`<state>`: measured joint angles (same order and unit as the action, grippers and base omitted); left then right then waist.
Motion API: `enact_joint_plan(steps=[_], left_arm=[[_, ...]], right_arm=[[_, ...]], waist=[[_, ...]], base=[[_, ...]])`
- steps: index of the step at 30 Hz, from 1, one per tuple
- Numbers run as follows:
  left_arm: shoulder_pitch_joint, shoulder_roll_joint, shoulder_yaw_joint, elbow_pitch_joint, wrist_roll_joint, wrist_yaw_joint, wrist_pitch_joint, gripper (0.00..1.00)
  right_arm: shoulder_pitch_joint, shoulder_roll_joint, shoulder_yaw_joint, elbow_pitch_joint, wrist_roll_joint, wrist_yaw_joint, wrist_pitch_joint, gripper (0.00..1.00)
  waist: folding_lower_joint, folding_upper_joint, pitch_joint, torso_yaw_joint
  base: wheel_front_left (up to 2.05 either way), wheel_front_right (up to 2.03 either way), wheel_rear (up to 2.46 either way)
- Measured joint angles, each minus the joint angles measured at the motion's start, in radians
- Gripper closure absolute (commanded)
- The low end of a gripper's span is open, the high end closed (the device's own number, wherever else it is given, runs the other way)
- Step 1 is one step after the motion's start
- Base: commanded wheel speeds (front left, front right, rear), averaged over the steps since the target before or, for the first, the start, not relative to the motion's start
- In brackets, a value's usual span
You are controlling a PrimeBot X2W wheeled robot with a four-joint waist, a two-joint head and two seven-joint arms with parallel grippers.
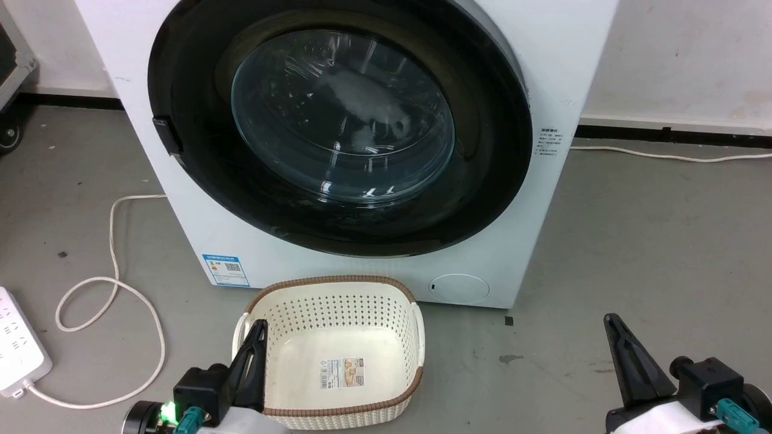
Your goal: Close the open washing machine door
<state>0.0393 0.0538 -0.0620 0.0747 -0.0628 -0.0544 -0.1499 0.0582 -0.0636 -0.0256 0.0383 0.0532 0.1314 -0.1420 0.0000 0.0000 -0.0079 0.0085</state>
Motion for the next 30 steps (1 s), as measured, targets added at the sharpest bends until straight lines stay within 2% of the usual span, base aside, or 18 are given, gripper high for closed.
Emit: enact_joint_plan(steps=[30], left_arm=[[-0.015, -0.001, 0.025, -0.031, 0.025, 0.024, 0.063, 1.0]], right_arm=[[-0.023, 0.003, 0.011, -0.014, -0.02, 0.0, 0.062, 1.0]], waist=[[0.0, 0.0, 0.003, -0.004]], base=[[0.0, 0.0, 0.0]])
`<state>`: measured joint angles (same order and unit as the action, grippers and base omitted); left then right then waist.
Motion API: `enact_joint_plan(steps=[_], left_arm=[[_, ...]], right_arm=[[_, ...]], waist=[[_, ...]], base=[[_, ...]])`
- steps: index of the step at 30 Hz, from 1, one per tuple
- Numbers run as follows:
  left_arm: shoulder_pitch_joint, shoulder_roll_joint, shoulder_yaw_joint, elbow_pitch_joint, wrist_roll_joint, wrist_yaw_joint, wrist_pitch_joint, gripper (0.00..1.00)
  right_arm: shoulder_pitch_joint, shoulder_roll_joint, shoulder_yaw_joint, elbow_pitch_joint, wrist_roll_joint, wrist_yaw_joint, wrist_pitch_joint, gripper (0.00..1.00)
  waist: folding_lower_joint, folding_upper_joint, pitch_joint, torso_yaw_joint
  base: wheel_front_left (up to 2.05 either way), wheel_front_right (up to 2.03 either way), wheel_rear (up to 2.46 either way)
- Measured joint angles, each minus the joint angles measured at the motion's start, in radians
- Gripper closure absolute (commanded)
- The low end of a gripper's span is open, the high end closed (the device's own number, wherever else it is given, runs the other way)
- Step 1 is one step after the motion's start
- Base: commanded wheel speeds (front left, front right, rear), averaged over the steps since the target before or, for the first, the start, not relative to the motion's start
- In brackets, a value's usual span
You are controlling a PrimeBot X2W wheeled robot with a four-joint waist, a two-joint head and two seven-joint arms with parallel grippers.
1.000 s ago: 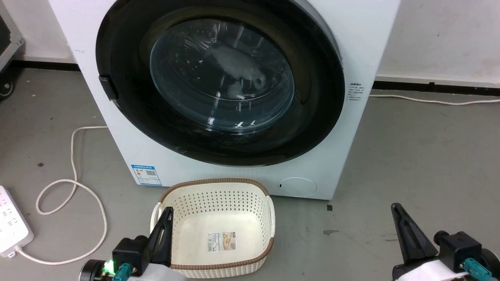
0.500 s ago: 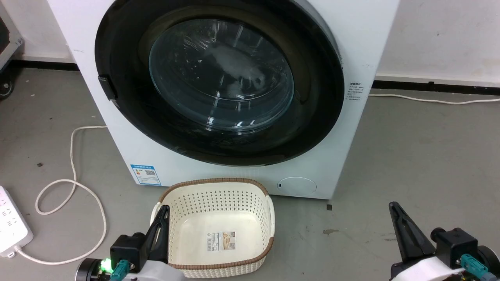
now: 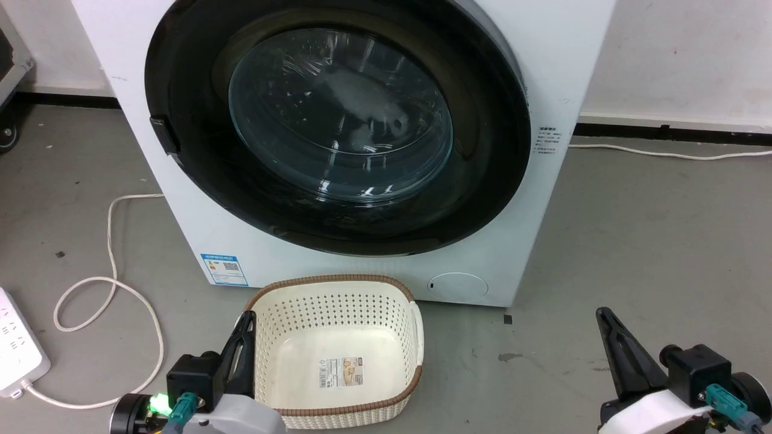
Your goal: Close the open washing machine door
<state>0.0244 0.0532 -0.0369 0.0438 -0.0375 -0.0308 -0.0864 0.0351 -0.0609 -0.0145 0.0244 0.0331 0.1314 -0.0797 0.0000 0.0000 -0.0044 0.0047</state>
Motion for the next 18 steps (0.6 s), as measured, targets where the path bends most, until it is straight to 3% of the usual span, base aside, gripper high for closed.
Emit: enact_joint_plan(steps=[18], left_arm=[[-0.004, -0.001, 0.016, -0.017, 0.011, 0.011, 0.035, 1.0]], right_arm=[[-0.005, 0.002, 0.006, -0.007, -0.016, 0.0, 0.034, 1.0]], waist=[[0.0, 0.0, 0.002, -0.002]], base=[[0.0, 0.0, 0.0]])
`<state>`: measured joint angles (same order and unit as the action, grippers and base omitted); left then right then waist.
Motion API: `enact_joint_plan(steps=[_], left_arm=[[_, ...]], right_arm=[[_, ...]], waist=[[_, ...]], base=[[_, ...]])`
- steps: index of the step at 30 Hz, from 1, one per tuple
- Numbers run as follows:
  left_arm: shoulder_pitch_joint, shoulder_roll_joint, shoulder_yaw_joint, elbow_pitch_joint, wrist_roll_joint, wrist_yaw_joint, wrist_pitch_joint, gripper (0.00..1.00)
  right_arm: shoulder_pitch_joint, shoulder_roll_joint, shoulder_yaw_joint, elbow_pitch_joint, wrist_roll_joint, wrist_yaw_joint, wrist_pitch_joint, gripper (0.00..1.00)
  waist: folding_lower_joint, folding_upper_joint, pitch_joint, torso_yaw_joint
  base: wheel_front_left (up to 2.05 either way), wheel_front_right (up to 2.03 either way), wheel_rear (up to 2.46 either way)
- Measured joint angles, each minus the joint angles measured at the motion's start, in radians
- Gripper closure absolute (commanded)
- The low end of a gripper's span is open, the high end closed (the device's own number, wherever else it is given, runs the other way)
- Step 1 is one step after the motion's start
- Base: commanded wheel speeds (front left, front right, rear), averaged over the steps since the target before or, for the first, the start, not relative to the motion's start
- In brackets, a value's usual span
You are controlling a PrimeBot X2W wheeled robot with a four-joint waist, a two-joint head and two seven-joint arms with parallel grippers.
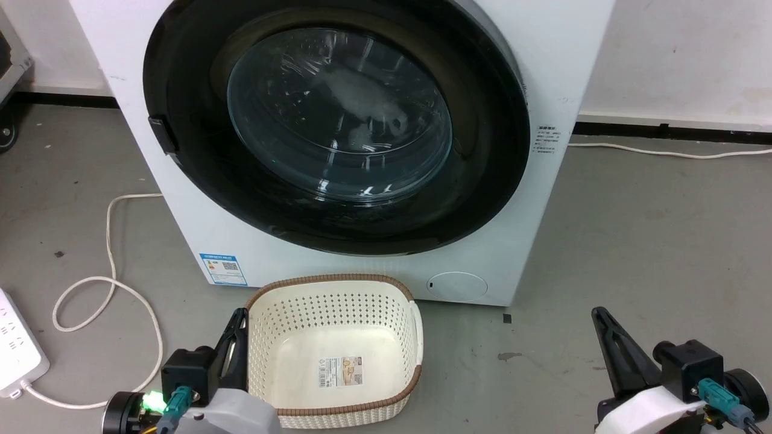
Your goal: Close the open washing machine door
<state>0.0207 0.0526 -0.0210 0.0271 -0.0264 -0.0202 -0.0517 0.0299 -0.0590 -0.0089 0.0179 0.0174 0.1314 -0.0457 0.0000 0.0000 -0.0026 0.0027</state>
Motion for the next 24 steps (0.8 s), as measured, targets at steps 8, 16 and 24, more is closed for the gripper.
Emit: enact_joint_plan(steps=[8, 16, 24], left_arm=[[-0.001, 0.0, 0.005, -0.008, 0.007, 0.001, 0.016, 1.0], [-0.002, -0.001, 0.01, -0.014, 0.016, 0.01, 0.034, 1.0], [-0.005, -0.001, 0.017, -0.021, 0.024, 0.017, 0.051, 1.0]], right_arm=[[-0.004, 0.001, 0.003, -0.004, -0.002, 0.0, 0.011, 1.0], [-0.013, 0.002, 0.006, -0.008, -0.008, 0.0, 0.028, 1.0], [-0.016, 0.003, 0.009, -0.012, -0.01, 0.0, 0.045, 1.0]], waist=[[0.0, 0.0, 0.001, -0.001], [0.0, 0.0, 0.002, -0.002], [0.0, 0.0, 0.003, -0.003]], base=[[0.0, 0.0, 0.0], [0.0, 0.0, 0.0], [0.0, 0.0, 0.0]])
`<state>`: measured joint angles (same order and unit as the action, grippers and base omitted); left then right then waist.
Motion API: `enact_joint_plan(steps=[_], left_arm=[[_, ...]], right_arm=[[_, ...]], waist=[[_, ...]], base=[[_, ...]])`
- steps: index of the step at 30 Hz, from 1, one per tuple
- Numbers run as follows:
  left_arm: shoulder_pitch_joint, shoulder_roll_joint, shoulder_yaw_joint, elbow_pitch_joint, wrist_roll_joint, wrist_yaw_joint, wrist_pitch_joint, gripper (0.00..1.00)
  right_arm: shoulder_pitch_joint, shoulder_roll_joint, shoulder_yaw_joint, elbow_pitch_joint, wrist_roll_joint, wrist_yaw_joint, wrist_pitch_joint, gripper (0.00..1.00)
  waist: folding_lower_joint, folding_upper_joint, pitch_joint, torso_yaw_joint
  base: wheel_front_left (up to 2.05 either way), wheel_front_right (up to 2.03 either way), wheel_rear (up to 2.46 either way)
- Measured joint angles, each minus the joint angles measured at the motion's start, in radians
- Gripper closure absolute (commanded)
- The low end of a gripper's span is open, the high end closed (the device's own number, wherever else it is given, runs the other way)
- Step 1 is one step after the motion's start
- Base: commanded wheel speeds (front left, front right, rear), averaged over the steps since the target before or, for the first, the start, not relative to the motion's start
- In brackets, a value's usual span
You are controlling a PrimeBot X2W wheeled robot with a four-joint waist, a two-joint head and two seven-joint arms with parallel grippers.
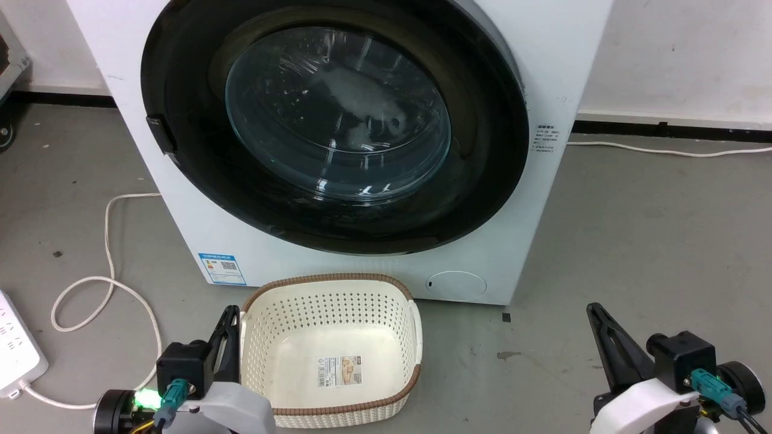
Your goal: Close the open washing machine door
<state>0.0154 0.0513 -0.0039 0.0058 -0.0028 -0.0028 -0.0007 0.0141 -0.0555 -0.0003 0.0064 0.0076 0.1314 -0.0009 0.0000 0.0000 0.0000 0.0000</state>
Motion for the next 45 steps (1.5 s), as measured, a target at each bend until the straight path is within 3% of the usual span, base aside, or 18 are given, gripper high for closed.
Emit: enact_joint_plan(steps=[45], left_arm=[[0.0, -0.001, 0.002, -0.002, 0.0, 0.0, 0.0, 1.0]], right_arm=[[0.0, 0.001, 0.0, -0.002, -0.002, 0.0, 0.001, 1.0]], waist=[[0.0, 0.0, 0.0, 0.0]], base=[[0.0, 0.0, 0.0]])
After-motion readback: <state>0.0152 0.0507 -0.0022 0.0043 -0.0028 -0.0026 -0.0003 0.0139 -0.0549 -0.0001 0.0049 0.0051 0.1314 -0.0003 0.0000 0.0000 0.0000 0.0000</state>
